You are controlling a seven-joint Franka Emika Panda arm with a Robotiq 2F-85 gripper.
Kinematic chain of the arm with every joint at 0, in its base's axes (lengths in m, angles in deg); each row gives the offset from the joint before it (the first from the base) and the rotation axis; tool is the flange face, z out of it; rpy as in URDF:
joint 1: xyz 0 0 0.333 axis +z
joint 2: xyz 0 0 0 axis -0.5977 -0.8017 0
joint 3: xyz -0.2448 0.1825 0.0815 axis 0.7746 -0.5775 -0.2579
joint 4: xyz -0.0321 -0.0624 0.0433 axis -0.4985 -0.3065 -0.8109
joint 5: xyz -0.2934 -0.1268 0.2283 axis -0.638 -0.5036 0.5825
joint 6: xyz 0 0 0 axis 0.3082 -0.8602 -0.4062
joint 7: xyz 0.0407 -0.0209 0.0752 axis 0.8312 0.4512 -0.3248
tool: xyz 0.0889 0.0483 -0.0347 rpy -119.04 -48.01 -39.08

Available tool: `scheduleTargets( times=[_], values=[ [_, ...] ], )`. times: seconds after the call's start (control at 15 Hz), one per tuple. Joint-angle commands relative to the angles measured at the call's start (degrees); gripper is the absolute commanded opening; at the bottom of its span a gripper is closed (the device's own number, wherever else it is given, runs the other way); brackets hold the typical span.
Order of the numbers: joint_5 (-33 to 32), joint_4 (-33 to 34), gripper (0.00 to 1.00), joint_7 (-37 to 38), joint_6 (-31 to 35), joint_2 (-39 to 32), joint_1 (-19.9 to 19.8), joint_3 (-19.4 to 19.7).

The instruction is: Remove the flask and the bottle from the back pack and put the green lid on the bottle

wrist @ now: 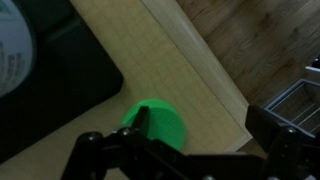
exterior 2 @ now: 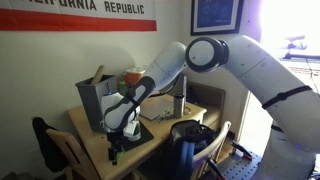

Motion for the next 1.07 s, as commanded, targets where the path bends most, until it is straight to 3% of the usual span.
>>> scheduleTargets(
  times=[0.0,0.4,1.0],
  values=[
    [0.26,1.98,1.00,-2.01,0.67,-1.47,-0.04,-0.69],
    [0.58,1.99,1.00,-2.51,1.33,-0.06,-0.13,-1.65],
    [-3.88,2.55,1.00,-0.72,6.74,-1.33,2.79,1.90]
  ],
)
